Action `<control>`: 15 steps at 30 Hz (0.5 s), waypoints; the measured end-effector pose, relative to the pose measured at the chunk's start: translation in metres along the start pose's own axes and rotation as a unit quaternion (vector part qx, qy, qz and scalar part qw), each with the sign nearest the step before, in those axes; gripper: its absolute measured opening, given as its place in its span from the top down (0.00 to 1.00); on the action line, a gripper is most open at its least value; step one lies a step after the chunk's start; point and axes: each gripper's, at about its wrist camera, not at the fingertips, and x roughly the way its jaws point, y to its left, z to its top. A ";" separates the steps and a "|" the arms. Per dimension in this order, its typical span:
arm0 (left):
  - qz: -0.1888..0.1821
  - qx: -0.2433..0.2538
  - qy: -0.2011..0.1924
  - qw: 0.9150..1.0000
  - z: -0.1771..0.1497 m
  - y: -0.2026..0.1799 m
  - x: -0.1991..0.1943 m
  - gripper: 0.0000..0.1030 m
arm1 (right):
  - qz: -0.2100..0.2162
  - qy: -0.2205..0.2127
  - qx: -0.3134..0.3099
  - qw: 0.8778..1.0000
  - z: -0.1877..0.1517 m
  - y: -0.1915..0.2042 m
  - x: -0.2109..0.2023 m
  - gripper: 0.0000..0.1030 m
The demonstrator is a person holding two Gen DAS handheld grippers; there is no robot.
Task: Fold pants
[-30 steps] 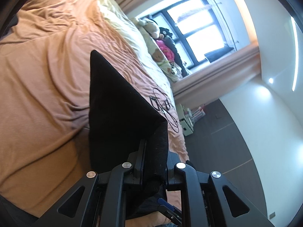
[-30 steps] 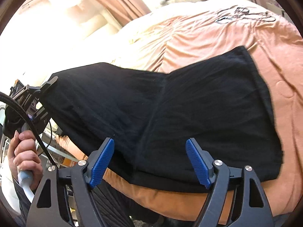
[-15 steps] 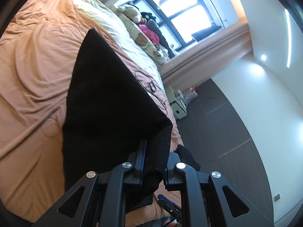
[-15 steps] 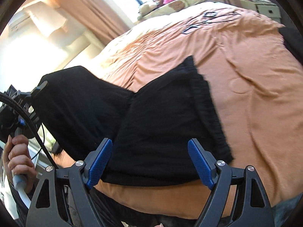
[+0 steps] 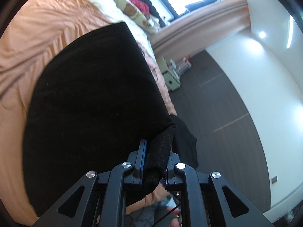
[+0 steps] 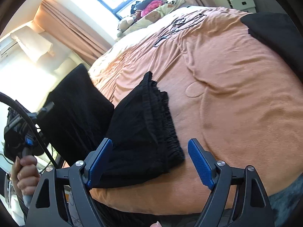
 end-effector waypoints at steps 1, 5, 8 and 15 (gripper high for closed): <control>0.001 0.000 0.011 1.000 -0.004 0.001 0.008 0.85 | 0.000 0.000 0.004 1.000 -0.001 -0.002 -0.001 0.21; 0.013 -0.001 0.053 0.998 -0.022 0.006 0.038 0.85 | -0.001 0.002 0.012 1.000 -0.004 -0.006 -0.002 0.21; 0.011 -0.009 0.075 0.997 -0.027 0.011 0.050 0.85 | 0.002 0.007 0.015 1.000 -0.005 -0.006 -0.003 0.21; 0.000 -0.011 0.089 0.996 -0.023 0.003 0.049 0.46 | 0.025 0.003 0.020 0.999 0.001 -0.001 -0.003 0.21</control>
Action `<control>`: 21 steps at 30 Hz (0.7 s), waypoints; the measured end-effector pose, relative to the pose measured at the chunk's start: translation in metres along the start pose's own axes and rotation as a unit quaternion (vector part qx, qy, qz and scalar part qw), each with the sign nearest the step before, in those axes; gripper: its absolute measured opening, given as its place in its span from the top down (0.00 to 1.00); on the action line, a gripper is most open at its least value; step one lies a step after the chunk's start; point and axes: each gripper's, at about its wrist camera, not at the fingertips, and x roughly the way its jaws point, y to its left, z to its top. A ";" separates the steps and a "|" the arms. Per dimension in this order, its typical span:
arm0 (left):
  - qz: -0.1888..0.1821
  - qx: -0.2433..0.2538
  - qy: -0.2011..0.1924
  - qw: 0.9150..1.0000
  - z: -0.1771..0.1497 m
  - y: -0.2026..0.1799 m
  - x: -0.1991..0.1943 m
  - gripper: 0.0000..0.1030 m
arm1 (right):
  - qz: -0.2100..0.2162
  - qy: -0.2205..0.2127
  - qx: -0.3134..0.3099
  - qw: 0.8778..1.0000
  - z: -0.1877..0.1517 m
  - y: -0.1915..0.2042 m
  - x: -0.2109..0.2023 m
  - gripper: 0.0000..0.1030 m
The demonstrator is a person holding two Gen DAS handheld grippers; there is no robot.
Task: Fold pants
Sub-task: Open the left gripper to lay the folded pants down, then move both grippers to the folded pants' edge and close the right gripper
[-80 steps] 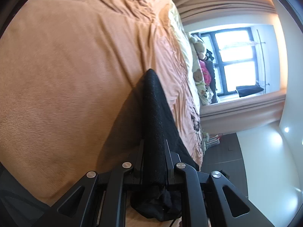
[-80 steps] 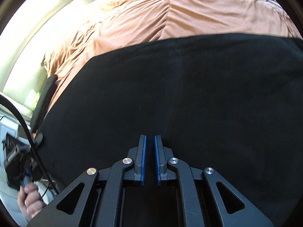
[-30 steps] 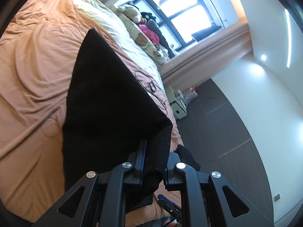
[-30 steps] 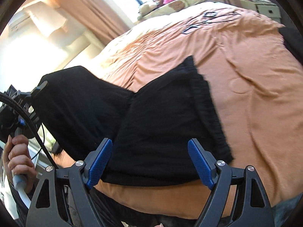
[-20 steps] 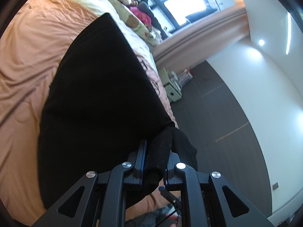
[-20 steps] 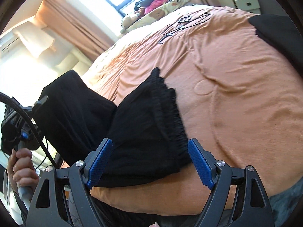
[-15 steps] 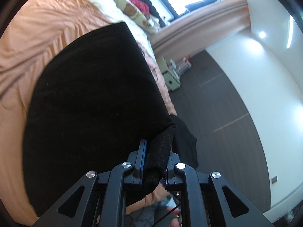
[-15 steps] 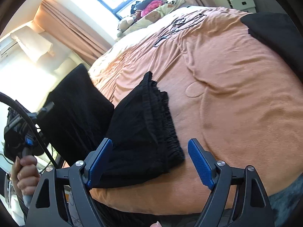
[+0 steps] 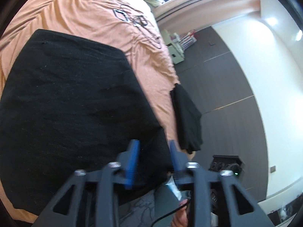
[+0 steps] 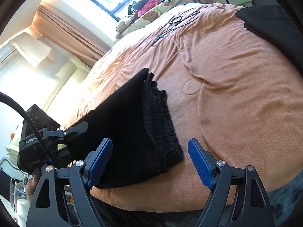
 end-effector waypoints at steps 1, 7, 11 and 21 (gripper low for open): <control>0.000 0.004 -0.009 1.000 0.000 -0.002 -0.004 0.40 | 0.006 0.000 0.001 1.000 0.001 0.001 0.000 0.21; 0.021 -0.006 -0.041 0.999 0.003 0.014 -0.030 0.31 | 0.018 0.007 0.000 1.000 0.003 0.004 0.009 0.21; 0.033 -0.016 -0.060 0.998 0.003 0.029 -0.046 0.31 | 0.010 0.019 -0.001 1.000 0.002 0.003 0.021 0.21; 0.081 -0.045 -0.082 0.992 0.000 0.078 -0.073 0.31 | 0.011 0.071 -0.007 0.997 -0.008 0.015 0.047 0.60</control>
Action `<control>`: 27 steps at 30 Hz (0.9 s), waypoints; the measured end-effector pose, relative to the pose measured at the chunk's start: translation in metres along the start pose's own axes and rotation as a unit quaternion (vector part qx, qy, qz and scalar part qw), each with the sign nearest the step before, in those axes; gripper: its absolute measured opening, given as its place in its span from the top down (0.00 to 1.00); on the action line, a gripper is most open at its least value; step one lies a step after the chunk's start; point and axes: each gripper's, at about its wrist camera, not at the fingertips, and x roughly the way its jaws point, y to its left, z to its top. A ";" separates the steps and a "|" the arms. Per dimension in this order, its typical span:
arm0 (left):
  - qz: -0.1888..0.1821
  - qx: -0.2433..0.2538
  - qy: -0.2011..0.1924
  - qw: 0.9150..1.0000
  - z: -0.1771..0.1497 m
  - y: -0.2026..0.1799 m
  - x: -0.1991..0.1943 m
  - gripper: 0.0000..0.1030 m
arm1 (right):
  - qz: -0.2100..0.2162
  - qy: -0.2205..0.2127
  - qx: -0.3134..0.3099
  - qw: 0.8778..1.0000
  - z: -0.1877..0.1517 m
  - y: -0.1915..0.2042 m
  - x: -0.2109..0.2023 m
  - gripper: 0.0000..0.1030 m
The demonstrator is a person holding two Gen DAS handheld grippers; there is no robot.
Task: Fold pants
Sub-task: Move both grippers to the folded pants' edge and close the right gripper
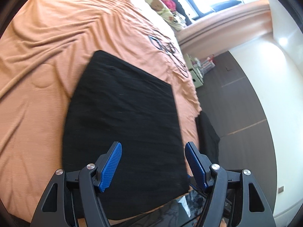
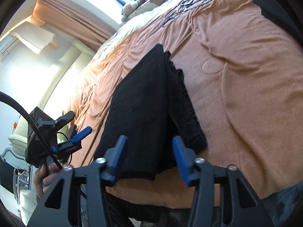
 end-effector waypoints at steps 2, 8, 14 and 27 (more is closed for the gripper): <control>0.011 -0.008 -0.002 1.000 0.001 0.012 -0.002 0.31 | 0.005 0.005 0.002 1.000 -0.002 0.001 0.001 0.64; 0.036 -0.029 0.000 0.999 -0.001 0.042 -0.006 0.31 | 0.021 0.029 0.019 0.999 -0.007 -0.005 0.010 0.64; 0.060 -0.041 0.015 0.997 -0.010 0.066 -0.002 0.31 | 0.024 0.027 0.011 0.999 -0.004 -0.009 0.023 0.95; 0.034 -0.054 0.051 0.997 -0.025 0.068 0.015 0.31 | -0.016 0.001 0.045 0.999 0.010 -0.047 0.016 0.97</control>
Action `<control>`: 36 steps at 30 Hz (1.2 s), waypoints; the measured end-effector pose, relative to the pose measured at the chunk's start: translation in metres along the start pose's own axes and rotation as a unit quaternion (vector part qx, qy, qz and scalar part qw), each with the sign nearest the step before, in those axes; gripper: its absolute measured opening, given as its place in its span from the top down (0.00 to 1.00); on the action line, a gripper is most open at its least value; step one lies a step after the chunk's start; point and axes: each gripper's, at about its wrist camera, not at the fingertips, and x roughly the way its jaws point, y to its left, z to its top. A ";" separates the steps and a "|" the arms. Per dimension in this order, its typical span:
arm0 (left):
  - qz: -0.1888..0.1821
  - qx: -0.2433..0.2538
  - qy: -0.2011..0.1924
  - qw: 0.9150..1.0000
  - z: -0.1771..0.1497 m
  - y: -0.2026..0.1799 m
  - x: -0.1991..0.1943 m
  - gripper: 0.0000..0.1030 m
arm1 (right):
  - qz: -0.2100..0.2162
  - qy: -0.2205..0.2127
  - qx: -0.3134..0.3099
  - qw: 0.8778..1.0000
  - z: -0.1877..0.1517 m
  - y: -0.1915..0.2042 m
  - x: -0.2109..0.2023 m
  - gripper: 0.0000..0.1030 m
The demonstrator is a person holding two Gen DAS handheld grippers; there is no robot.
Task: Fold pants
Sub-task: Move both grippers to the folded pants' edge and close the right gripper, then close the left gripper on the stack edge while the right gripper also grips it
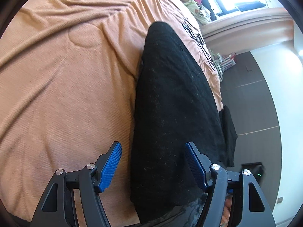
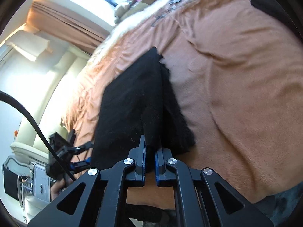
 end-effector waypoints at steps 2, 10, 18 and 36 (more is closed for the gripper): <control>-0.002 -0.004 0.007 1.000 -0.002 0.002 0.006 0.31 | 0.003 0.011 0.028 1.000 -0.003 -0.014 0.011 0.97; -0.029 -0.012 0.021 0.999 -0.008 0.005 0.010 0.34 | -0.016 -0.010 -0.003 1.000 0.003 0.005 -0.003 0.82; -0.042 -0.017 0.027 0.999 -0.011 0.010 0.008 0.34 | -0.032 -0.013 -0.011 0.999 0.012 0.003 0.002 0.49; -0.053 -0.001 -0.004 0.999 -0.005 0.013 -0.027 0.68 | 0.024 0.020 0.049 0.998 -0.001 -0.007 0.026 0.69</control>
